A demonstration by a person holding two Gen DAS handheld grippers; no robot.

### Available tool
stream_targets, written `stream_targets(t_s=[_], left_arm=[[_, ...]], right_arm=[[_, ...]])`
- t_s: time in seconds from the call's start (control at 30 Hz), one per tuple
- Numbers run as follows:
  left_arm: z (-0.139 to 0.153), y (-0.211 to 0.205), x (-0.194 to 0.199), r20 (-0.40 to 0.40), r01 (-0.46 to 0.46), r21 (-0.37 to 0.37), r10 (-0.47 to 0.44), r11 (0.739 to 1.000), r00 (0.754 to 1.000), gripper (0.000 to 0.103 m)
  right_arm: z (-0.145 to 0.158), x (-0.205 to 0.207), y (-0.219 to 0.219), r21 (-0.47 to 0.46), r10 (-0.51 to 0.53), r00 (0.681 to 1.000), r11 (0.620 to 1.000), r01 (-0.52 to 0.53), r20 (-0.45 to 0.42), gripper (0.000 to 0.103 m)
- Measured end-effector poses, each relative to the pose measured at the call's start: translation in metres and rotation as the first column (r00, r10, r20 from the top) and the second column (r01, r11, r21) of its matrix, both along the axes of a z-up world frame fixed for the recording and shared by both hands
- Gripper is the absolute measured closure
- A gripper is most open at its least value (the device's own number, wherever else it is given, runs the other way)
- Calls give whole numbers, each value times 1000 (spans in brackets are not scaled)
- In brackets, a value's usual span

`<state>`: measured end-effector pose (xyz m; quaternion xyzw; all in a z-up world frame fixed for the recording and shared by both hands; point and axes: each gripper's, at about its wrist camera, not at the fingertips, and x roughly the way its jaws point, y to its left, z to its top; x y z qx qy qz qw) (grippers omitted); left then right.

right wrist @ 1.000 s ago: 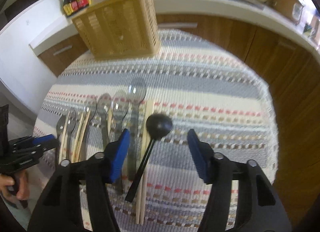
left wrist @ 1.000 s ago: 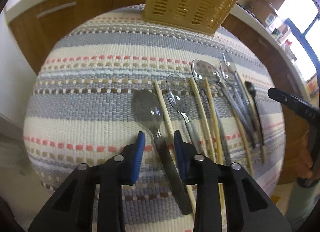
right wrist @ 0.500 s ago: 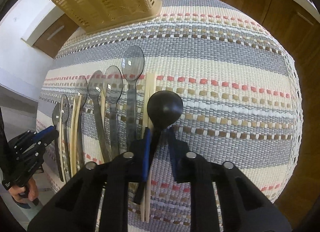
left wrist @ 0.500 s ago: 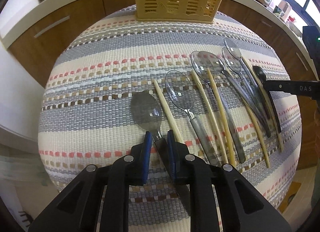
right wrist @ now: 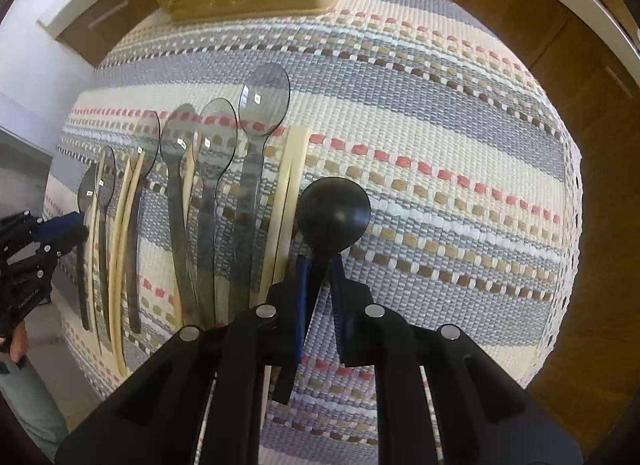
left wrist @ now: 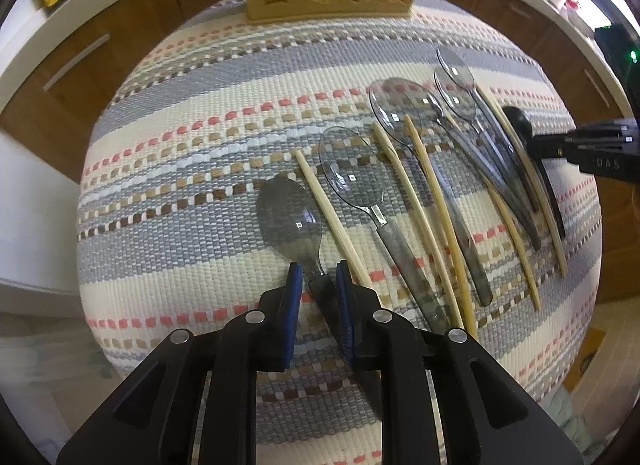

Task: Organize utensils
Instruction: 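Grasp the grey metal spoon with the left tool while the right tool grasps the black spoon, then lift both spoons and carry them over the yellow basket with both tools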

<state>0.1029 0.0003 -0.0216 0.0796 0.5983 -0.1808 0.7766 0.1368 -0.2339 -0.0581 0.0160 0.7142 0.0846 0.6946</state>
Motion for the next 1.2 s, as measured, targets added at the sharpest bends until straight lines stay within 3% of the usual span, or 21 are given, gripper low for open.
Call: stream_targets(t_s=[0.1, 0.27, 0.5, 0.63, 0.7, 0.83, 0.97, 1.07, 1.2], left_arm=[[0, 1, 6, -26, -15, 0, 15, 1000, 1000, 91], [3, -3, 3, 29, -32, 19, 31, 999, 999, 92], [38, 3, 7, 148, -82, -97, 96, 992, 984, 93], [73, 9, 15, 244, -90, -203, 139, 975, 960, 93], [93, 11, 22, 298, -90, -248, 164, 965, 940, 93], [129, 15, 35, 396, -83, -347, 226, 934, 890, 93], [161, 13, 54, 538, -59, -390, 279, 919, 795, 93], [177, 8, 73, 590, -38, -432, 314, 901, 744, 93], [186, -6, 102, 680, -38, -385, 311, 922, 664, 93]], right_arm=[[-2, 4, 6, -11, 40, 999, 999, -39, 13, 97], [1, 0, -3, 6, 36, 997, 999, -37, 66, 98], [38, -4, -22, 101, 16, 982, 994, -36, 186, 98], [77, 7, -26, 171, -5, 948, 984, -52, 317, 98], [94, 14, -23, 189, -14, 926, 980, -63, 378, 98], [136, 36, -3, 206, -37, 841, 975, -90, 540, 98], [156, 59, 2, 203, -60, 742, 974, -104, 668, 98], [167, 81, 4, 220, -101, 684, 972, -88, 722, 98], [170, 114, 2, 280, -182, 633, 958, -58, 752, 98]])
